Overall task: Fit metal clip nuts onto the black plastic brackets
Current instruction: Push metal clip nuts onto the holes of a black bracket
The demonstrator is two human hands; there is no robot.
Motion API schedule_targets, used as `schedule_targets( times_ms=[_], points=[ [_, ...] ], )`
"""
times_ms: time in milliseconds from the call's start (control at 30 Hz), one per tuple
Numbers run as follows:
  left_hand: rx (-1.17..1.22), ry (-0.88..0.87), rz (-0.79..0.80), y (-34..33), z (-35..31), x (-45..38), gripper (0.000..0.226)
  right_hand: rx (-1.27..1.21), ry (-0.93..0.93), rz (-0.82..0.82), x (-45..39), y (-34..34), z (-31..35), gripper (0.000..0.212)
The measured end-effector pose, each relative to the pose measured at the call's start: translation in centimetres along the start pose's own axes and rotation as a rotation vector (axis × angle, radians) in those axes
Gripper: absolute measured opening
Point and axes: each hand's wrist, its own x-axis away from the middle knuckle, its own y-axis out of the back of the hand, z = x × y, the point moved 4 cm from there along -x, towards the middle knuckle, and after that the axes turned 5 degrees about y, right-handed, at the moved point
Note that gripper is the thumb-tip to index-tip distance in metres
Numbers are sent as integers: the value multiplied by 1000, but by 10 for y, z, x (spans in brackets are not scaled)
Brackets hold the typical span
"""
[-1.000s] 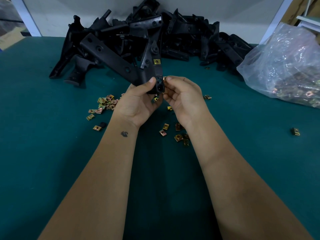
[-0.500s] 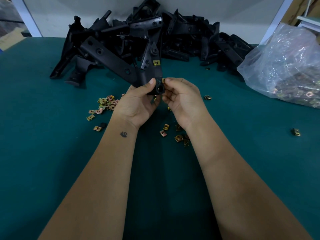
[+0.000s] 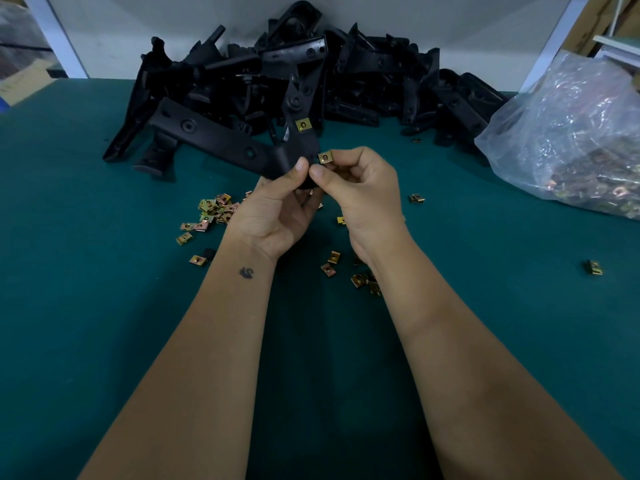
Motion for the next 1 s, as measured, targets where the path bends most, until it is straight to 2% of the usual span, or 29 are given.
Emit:
schedule_targets(
  times_ms=[167,367,500,733,867,1000],
  points=[
    [-43,25,-14,3,3,-2,33,67,27,20,0,0,-2,20],
    [-29,9,1,5,3,-3,36,86,49,30,0,-1,-3,18],
    [-26,-7,4,8,4,-4,14,70,66,32,1,-1,-2,17],
    [-47,-2,-14,7,3,-3,25,142,90,20,1,-2,1,12],
    [-52,8,-60,4,3,-2,58,283,104,16,5,-7,3,11],
    [-56,30,-56,4,5,-2,27,360,183,-31,9,-10,8,12]
  ],
)
